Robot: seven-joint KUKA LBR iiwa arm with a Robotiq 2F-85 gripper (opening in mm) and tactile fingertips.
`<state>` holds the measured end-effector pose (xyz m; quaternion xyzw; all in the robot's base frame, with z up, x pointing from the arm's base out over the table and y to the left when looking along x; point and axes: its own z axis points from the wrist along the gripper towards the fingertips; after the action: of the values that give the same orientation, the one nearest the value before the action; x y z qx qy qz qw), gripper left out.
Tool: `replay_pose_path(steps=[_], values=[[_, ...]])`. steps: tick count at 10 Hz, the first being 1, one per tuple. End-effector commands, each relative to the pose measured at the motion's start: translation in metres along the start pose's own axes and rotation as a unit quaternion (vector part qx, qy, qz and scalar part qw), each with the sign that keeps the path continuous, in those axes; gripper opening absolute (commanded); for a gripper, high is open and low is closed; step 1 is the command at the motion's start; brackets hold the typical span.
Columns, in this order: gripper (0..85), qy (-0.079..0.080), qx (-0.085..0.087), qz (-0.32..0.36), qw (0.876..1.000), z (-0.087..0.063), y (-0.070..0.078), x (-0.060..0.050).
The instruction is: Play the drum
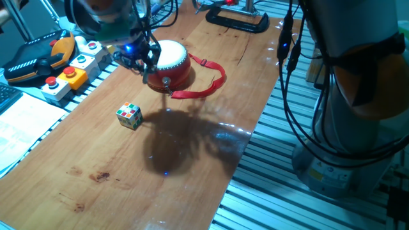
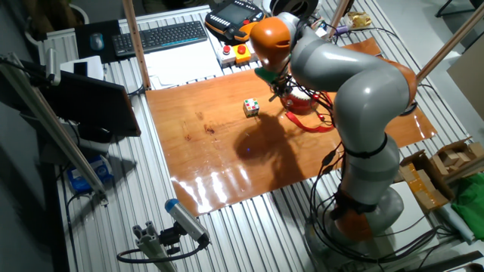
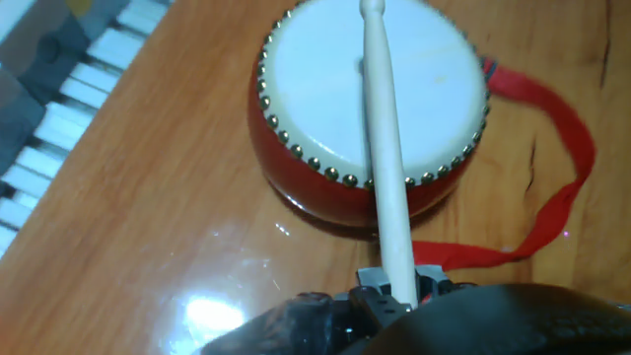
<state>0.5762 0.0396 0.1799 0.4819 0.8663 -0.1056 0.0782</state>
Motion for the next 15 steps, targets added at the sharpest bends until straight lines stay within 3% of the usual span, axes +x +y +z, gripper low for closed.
replay_pose_path(steps=[1,3,7,11,15], values=[[0.7,0.004,-0.005,-0.004,1.000,-0.001,0.003,0.007],[0.7,0.014,-0.018,-0.019,1.000,-0.004,0.012,0.023],[0.7,0.032,-0.038,-0.033,0.998,0.009,0.027,0.050],[0.7,0.060,-0.052,-0.062,0.995,0.021,0.032,0.064],[0.7,0.065,-0.063,-0.124,0.988,0.046,0.030,0.072]])
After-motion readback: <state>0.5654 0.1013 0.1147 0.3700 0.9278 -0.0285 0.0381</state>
